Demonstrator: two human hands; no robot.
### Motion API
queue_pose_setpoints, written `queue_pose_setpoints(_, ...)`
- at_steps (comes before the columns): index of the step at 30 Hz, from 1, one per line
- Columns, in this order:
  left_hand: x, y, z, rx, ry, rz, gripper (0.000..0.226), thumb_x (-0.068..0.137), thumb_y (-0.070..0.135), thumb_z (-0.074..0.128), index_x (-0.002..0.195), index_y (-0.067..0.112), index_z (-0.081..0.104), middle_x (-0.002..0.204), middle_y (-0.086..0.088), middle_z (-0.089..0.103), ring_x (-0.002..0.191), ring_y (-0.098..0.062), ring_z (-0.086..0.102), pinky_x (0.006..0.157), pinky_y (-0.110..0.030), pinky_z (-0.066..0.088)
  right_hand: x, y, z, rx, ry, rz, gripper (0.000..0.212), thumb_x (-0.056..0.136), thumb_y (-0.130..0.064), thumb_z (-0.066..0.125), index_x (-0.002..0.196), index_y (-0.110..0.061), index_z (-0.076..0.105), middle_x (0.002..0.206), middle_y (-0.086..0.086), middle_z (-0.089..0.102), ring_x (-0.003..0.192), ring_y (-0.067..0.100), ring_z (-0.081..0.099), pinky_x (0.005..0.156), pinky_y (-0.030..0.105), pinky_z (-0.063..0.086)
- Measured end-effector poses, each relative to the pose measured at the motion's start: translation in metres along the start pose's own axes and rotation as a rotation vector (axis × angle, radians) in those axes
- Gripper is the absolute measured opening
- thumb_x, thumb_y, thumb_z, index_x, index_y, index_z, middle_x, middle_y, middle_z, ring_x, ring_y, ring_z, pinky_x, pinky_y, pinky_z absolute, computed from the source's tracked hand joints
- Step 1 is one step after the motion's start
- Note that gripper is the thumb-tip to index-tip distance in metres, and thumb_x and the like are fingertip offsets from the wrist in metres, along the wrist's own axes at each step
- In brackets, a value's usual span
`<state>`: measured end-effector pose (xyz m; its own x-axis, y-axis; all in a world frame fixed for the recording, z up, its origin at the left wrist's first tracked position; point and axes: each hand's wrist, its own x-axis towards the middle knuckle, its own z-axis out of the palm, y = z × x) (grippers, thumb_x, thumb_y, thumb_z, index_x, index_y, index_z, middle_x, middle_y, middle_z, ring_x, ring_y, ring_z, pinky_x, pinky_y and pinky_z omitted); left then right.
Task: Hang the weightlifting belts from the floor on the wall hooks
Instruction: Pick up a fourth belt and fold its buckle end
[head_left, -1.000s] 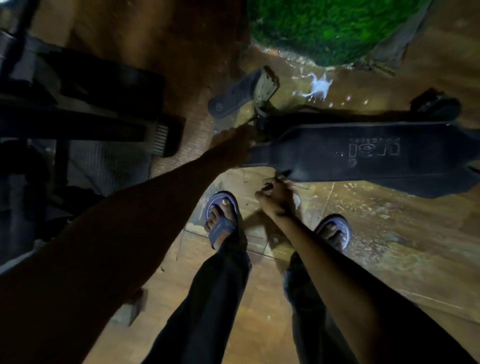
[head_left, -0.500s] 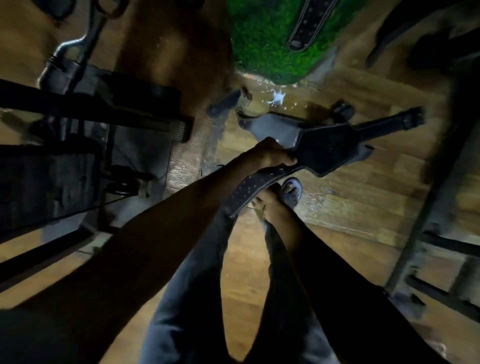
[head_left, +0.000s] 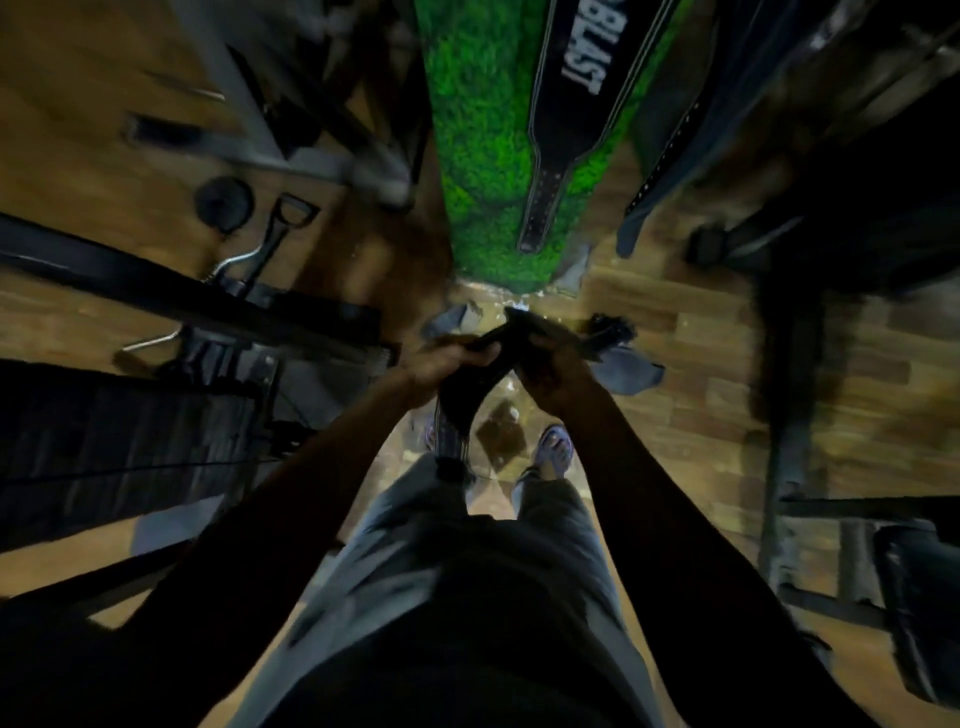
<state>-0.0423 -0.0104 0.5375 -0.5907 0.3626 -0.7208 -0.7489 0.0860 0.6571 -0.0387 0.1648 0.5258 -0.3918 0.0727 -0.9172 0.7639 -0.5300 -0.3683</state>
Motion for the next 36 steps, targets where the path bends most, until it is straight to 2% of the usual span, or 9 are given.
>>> queue_pose_setpoints(4, -0.044, 0.002, -0.012, -0.275, -0.008, 0.011, 0.019, 0.102, 0.010, 0.055, 0.114, 0.006, 0.068, 0.094, -0.005, 0.079, 0.082, -0.014, 0.074, 0.082, -0.027, 0.059, -0.024, -0.015, 0.047, -0.217, -0.044, 0.015, 0.015, 0.103, -0.009, 0.054, 0.114, -0.001, 0.061, 0.103, 0.009, 0.058, 0.096, 0.018, 0.060, 0.068, 0.022, 0.058)
queue_pose_setpoints(7, -0.066, 0.004, -0.015, -0.500, 0.028, 0.025, 0.033, 0.088, 0.020, 0.070, 0.117, 0.004, 0.069, 0.109, -0.015, 0.075, 0.094, -0.025, 0.072, 0.101, -0.043, 0.052, -0.053, -0.036, 0.081, -0.465, -0.070, -0.025, 0.023, 0.101, -0.006, 0.055, 0.078, -0.009, 0.052, 0.079, 0.005, 0.054, 0.071, 0.012, 0.055, 0.044, 0.016, 0.052)
queue_pose_setpoints(12, -0.087, 0.015, -0.024, -0.822, 0.044, 0.178, 0.065, 0.082, 0.046, 0.075, 0.129, 0.002, 0.067, 0.140, -0.021, 0.060, 0.119, -0.033, 0.061, 0.109, -0.046, 0.048, -0.087, -0.069, 0.138, -0.807, -0.221, -0.176, 0.033, 0.099, -0.004, 0.057, 0.068, -0.013, 0.049, 0.060, 0.002, 0.048, 0.024, 0.003, 0.043, 0.029, 0.015, 0.038)
queue_pose_setpoints(17, -0.084, 0.060, -0.044, -1.129, 0.158, 0.275, 0.080, 0.096, 0.069, 0.048, 0.103, -0.007, 0.074, 0.112, -0.024, 0.071, 0.091, -0.037, 0.073, 0.075, -0.050, 0.062, -0.115, -0.110, 0.147, -0.920, -0.476, -0.247, 0.013, 0.093, -0.017, 0.069, 0.081, -0.019, 0.065, 0.070, -0.002, 0.064, 0.054, 0.010, 0.059, 0.051, 0.022, 0.047)
queue_pose_setpoints(21, -0.090, 0.106, -0.062, -0.860, 0.361, 0.317, 0.023, 0.103, 0.022, 0.056, 0.091, 0.005, 0.067, 0.072, -0.008, 0.076, 0.063, -0.019, 0.075, 0.060, -0.030, 0.063, -0.122, -0.126, 0.123, -0.954, -0.637, -0.238, 0.020, 0.094, -0.010, 0.069, 0.099, -0.024, 0.056, 0.088, -0.004, 0.064, 0.067, 0.002, 0.064, 0.059, 0.019, 0.047)
queue_pose_setpoints(24, -0.097, 0.118, -0.071, -0.734, 0.347, 0.345, 0.013, 0.095, -0.001, 0.058, 0.105, 0.000, 0.068, 0.089, -0.011, 0.079, 0.077, -0.021, 0.077, 0.067, -0.030, 0.063, -0.113, -0.132, 0.116, -1.025, -0.587, -0.247, 0.034, 0.091, -0.013, 0.075, 0.114, -0.016, 0.050, 0.081, -0.006, 0.061, 0.061, 0.003, 0.060, 0.056, 0.021, 0.048)
queue_pose_setpoints(28, -0.104, 0.112, -0.071, -0.804, 0.298, 0.533, 0.046, 0.091, -0.014, 0.054, 0.134, 0.003, 0.057, 0.118, -0.016, 0.072, 0.098, -0.027, 0.075, 0.080, -0.039, 0.064, -0.123, -0.134, 0.149, -0.915, -0.582, -0.306, 0.054, 0.083, -0.040, 0.081, 0.123, -0.012, 0.057, 0.115, 0.000, 0.070, 0.097, 0.014, 0.066, 0.076, 0.032, 0.055)
queue_pose_setpoints(32, -0.116, 0.090, -0.076, -0.877, 0.319, 0.591, 0.063, 0.080, -0.017, 0.059, 0.140, 0.002, 0.054, 0.126, -0.017, 0.069, 0.108, -0.028, 0.072, 0.085, -0.039, 0.062, -0.138, -0.124, 0.193, -0.877, -0.650, -0.462, 0.035, 0.089, 0.001, 0.071, 0.124, -0.003, 0.064, 0.127, 0.013, 0.071, 0.107, 0.025, 0.068, 0.099, 0.046, 0.054)
queue_pose_setpoints(36, -0.144, 0.094, -0.099, -1.049, 0.358, 0.625, 0.027, 0.090, 0.019, 0.070, 0.114, 0.007, 0.073, 0.124, -0.013, 0.071, 0.107, -0.027, 0.072, 0.092, -0.042, 0.060, -0.141, -0.119, 0.202, -0.884, -0.801, -0.470, 0.050, 0.083, 0.019, 0.066, 0.127, -0.006, 0.063, 0.112, 0.007, 0.074, 0.103, 0.018, 0.071, 0.095, 0.031, 0.058)
